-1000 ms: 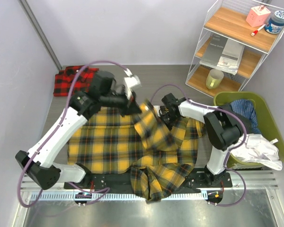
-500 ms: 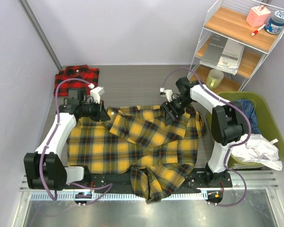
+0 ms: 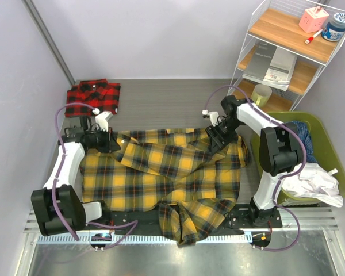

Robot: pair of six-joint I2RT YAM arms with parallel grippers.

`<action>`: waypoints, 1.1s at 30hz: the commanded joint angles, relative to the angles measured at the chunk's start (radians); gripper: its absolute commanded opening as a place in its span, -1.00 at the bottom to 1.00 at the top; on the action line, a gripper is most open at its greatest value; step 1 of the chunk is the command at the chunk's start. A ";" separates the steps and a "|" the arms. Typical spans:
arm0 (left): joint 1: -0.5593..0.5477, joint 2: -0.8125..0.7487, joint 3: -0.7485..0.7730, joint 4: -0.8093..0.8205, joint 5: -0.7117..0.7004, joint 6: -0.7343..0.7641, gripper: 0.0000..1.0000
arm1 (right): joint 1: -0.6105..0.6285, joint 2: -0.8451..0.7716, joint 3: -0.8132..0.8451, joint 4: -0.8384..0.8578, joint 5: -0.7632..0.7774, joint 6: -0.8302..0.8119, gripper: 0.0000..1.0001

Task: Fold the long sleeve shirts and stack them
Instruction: Fold the shirt

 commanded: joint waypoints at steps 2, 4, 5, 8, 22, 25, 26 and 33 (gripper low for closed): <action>0.039 0.007 -0.057 0.085 -0.057 0.060 -1.00 | -0.004 -0.009 0.069 -0.032 0.031 -0.021 0.18; 0.064 0.037 -0.058 0.088 -0.077 0.076 -1.00 | -0.017 -0.012 0.090 -0.036 0.033 -0.020 0.16; 0.070 0.048 -0.051 0.085 -0.095 0.098 -0.96 | -0.024 -0.014 0.102 -0.038 0.039 -0.020 0.12; 0.084 0.103 0.019 -0.025 -0.065 0.154 -0.42 | -0.064 -0.023 0.150 -0.004 0.079 0.028 0.02; 0.035 0.339 0.233 -0.024 -0.170 0.221 0.19 | -0.095 0.144 0.227 0.217 0.389 0.076 -0.26; 0.050 0.416 0.227 0.008 -0.275 0.216 0.12 | -0.102 0.155 0.195 0.217 0.455 0.034 -0.39; 0.068 0.431 0.224 0.013 -0.289 0.213 0.10 | -0.110 0.150 0.167 0.221 0.462 0.025 -0.42; 0.101 0.525 0.219 0.016 -0.418 0.222 -0.28 | -0.130 0.141 0.116 0.227 0.548 -0.044 -0.72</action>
